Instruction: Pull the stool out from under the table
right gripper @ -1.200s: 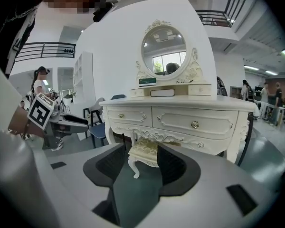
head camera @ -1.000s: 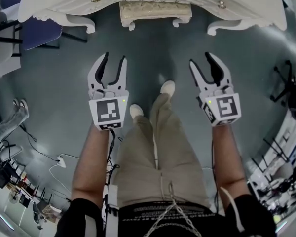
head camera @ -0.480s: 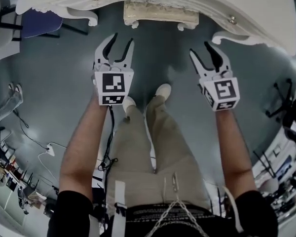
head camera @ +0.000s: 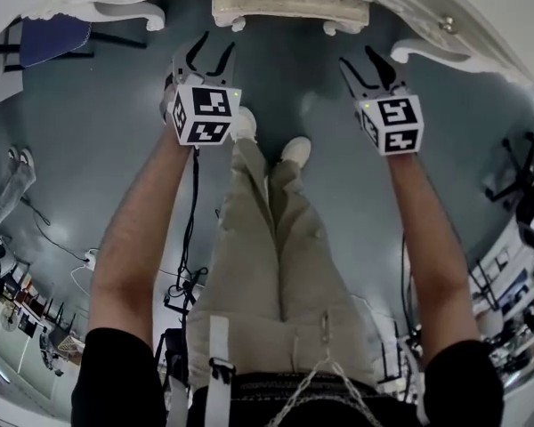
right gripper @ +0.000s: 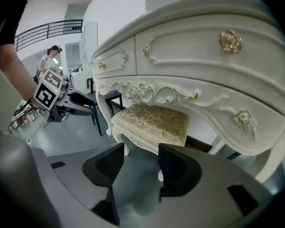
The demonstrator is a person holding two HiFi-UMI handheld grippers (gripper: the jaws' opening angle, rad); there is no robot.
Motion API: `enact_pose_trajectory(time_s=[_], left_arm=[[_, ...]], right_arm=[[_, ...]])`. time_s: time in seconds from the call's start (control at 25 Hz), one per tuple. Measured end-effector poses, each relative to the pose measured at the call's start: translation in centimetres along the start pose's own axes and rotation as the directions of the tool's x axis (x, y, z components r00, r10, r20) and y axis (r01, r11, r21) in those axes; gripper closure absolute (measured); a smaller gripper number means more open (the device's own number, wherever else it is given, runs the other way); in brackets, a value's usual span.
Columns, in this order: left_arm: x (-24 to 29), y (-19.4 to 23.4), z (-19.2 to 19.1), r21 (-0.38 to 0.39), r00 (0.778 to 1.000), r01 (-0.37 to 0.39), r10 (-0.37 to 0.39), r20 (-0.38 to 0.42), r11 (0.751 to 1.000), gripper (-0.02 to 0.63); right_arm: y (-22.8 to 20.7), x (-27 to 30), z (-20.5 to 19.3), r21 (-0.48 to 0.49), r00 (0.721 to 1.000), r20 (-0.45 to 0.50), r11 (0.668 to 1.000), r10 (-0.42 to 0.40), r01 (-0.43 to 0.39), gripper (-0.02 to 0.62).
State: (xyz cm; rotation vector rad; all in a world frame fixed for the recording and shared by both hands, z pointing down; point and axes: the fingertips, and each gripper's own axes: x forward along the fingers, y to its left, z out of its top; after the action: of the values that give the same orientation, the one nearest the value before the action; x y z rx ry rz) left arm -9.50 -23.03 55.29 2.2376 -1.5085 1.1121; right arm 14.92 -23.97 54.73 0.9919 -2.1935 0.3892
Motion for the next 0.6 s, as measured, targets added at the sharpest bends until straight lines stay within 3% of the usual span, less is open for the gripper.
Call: enact_pose_trajectory(time_s=[0.32,0.6], left_arm=[[5.7,2.1,-2.5,0.057,0.997,0.019,-0.015,-0.081,0.998,0.411],[9.9,3.9,-3.5,0.078,0.989,0.028,-0.017,-0.146,0.997,0.393]], right_arm=[[-3.6,4.6,-2.4,0.016,0.993,-0.107,0.999,-0.044,0.046,0.373],[-6.7,8.9,-4.4,-0.027,0.971,-0.214,0.994,-0.111,0.107,0.332]])
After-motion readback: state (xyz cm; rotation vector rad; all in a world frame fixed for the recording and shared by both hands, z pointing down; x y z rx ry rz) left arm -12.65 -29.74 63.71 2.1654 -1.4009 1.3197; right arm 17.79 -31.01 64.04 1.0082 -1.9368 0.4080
